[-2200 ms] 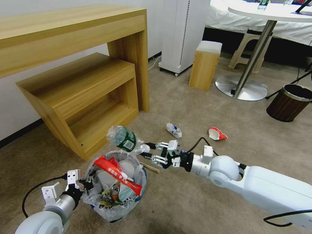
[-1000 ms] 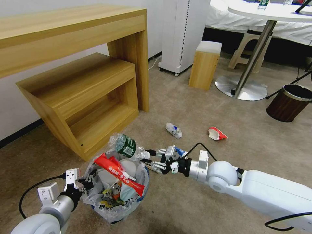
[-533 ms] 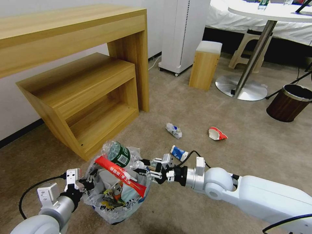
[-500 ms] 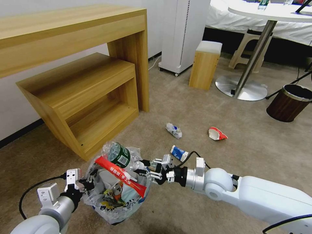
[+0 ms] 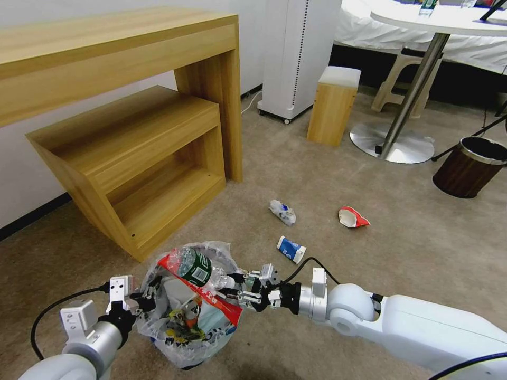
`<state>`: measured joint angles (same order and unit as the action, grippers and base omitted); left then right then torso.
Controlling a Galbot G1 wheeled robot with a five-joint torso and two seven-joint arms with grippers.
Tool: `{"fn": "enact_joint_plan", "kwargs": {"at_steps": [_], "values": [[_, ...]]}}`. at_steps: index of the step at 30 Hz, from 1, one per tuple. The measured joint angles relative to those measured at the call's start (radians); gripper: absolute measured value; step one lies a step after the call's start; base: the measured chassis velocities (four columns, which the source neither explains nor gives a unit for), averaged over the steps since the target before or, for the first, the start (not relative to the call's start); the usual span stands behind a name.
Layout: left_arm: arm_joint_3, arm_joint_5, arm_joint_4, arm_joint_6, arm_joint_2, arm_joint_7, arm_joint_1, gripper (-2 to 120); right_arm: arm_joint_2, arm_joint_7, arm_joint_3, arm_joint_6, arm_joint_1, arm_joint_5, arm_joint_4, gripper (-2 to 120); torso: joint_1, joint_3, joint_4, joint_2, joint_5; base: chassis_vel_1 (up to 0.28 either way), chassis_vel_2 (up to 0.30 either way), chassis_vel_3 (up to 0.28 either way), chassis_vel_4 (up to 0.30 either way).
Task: Pick up the trash bin and place the garbage on the floor into it.
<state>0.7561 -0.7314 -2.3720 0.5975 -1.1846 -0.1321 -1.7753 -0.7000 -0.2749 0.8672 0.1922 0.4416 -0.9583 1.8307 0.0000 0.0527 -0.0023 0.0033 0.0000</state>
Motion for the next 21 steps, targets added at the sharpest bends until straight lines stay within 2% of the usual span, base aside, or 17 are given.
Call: {"fn": "enact_joint_plan", "kwargs": {"at_steps": [11,15,17,18,20,21], "values": [[0.004,0.008,-0.022,-0.002,-0.003,0.009,-0.027,1,-0.027,0.040,0.013,-0.031,-0.009,0.016,-0.011,31,0.000,0.000,0.0000,0.000,0.0000,0.000,0.000,0.000,0.000],[0.004,0.008,-0.023,-0.002,-0.004,0.010,-0.028,1,-0.027,0.049,0.016,-0.037,-0.013,0.018,-0.007,41,0.000,0.000,0.0000,0.000,-0.0001,0.000,0.000,0.000,0.000],[0.004,0.008,-0.023,-0.002,-0.004,0.011,-0.027,1,-0.026,0.053,0.017,-0.040,-0.013,0.022,-0.002,54,0.000,0.000,0.0000,0.000,-0.0001,0.000,0.000,0.000,0.000],[0.004,0.008,-0.023,-0.002,-0.004,0.011,-0.027,1,-0.026,0.053,0.017,-0.040,-0.013,0.022,-0.002,54,0.000,0.000,0.0000,0.000,-0.0001,0.000,0.000,0.000,0.000],[0.004,0.008,-0.023,-0.002,-0.002,0.011,-0.027,1,-0.020,0.055,0.021,-0.043,-0.019,0.024,0.005,65,0.000,0.000,0.0000,0.000,-0.0001,0.000,0.000,0.000,0.000],[0.004,0.008,-0.023,-0.002,-0.002,0.011,-0.027,1,-0.020,0.055,0.021,-0.043,-0.019,0.024,0.005,65,0.000,0.000,0.0000,0.000,-0.0001,0.000,0.000,0.000,0.000]]}}
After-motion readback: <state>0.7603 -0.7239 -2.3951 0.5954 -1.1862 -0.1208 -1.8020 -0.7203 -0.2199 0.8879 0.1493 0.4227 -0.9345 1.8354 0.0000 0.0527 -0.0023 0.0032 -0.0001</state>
